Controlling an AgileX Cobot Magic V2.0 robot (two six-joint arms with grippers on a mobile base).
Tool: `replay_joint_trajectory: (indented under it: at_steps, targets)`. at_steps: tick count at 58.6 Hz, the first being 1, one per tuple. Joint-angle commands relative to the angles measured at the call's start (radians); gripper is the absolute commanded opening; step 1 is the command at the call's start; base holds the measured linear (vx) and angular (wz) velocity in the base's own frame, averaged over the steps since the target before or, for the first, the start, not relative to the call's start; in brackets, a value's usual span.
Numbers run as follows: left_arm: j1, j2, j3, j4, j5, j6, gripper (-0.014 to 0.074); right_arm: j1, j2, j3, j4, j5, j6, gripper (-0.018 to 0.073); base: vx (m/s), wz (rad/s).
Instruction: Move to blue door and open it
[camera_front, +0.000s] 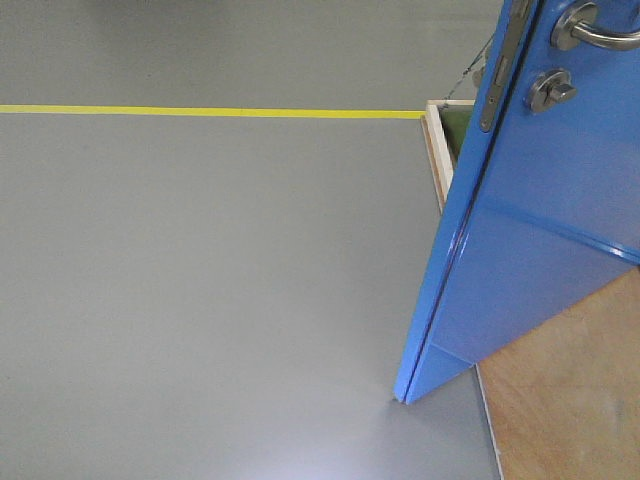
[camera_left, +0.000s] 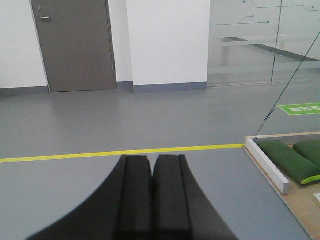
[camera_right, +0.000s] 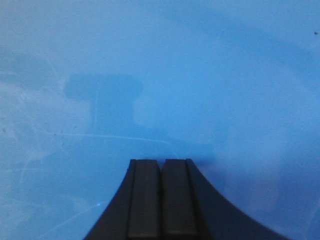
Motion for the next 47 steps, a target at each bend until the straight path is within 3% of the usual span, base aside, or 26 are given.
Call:
replay_joint_trajectory:
  at_steps: [1, 47]
  targets:
    - [0.001, -0.014, -0.027, -0.002, -0.083, -0.007, 0.0073, 0.008, -0.034, -0.030, 0.040, -0.025, -0.012, -0.0001, 0.09, 0.09]
    - [0.001, -0.014, -0.027, -0.002, -0.083, -0.007, 0.0073, 0.008, -0.034, -0.030, 0.040, -0.024, -0.012, -0.0001, 0.15, 0.08]
